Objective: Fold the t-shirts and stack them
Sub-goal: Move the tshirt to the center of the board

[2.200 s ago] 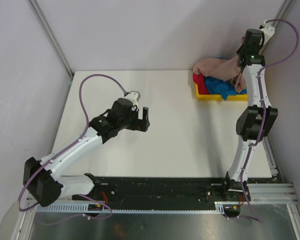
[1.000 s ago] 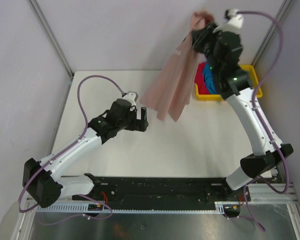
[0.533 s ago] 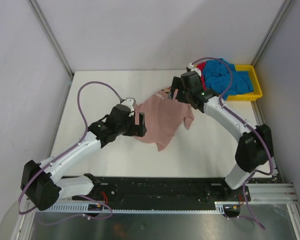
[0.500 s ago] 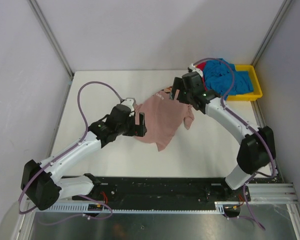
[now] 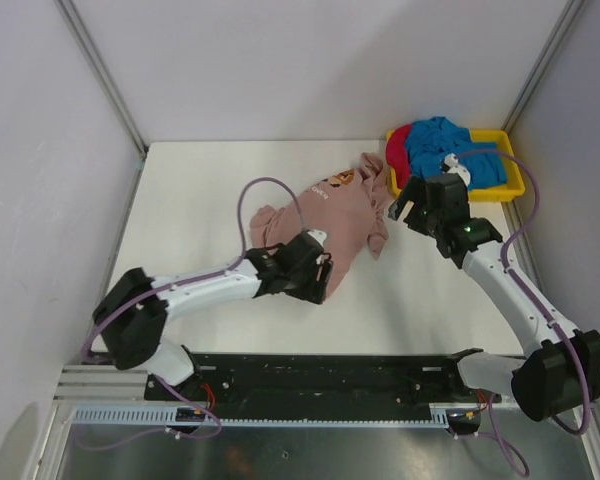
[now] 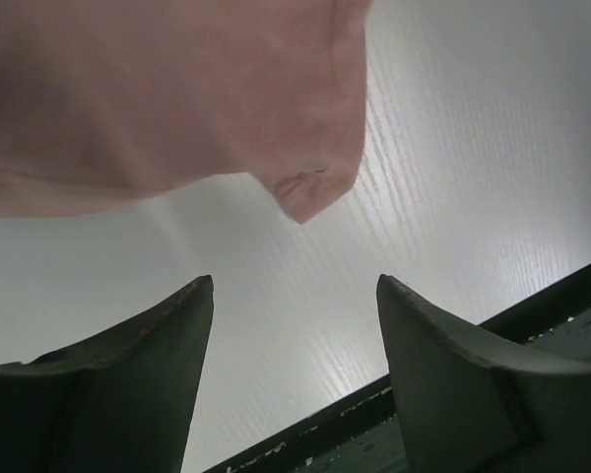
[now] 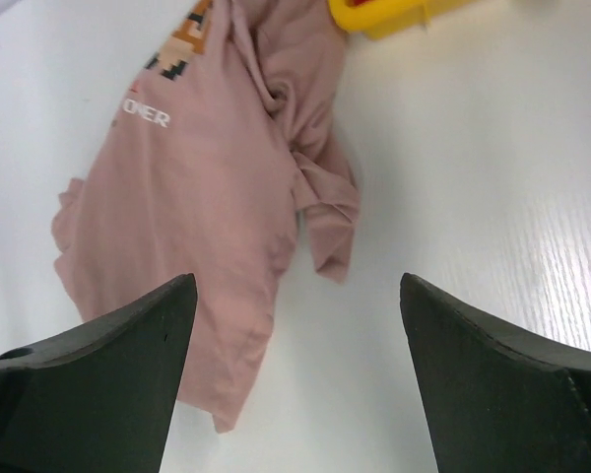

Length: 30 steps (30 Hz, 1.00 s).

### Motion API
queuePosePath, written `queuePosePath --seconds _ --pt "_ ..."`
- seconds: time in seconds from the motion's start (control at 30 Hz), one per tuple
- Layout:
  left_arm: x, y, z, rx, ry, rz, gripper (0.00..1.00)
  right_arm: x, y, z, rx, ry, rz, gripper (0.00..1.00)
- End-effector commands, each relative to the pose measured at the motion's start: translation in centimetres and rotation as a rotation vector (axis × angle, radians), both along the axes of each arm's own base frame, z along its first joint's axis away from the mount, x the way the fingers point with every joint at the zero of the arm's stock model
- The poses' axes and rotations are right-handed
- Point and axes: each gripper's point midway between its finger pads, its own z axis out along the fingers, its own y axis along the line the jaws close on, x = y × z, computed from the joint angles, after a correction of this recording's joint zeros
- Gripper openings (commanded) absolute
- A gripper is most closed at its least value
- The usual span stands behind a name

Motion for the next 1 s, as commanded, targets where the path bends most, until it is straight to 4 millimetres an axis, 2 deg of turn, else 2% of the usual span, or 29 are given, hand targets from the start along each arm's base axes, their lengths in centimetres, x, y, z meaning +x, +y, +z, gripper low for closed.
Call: queuePosePath --seconds 0.0,0.27,0.57,0.67,0.8,0.83,0.87,0.97 --pt "0.5 -3.7 -0.1 -0.025 -0.014 0.006 0.71 -0.7 -0.7 -0.8 0.023 0.023 -0.006 0.88" --pt "1.5 -5.6 -2.3 0.017 -0.013 0.018 0.72 -0.9 -0.8 -1.9 0.03 0.052 0.01 0.88" --pt "3.1 -4.9 -4.4 0.073 -0.047 0.13 0.7 -0.9 -0.3 -3.1 0.039 0.076 0.031 0.87" --pt "3.5 -4.0 -4.7 0.089 -0.067 0.189 0.57 -0.9 -0.3 -3.5 0.036 0.085 0.034 0.87" --pt "4.5 -1.3 -3.6 0.098 -0.131 0.308 0.23 -0.8 -0.2 -4.2 0.034 0.098 0.037 0.86" --pt "4.8 -0.1 -2.9 0.091 -0.151 0.349 0.11 -0.8 -0.2 -4.5 0.033 0.103 0.039 0.86" --pt "5.0 1.3 -2.5 0.096 -0.164 0.395 0.06 -0.8 -0.2 -4.7 0.032 0.108 0.04 0.86" --pt "5.8 6.8 -0.3 0.089 -0.212 0.563 0.01 -0.6 -0.1 -5.4 0.031 0.119 0.042 0.86"
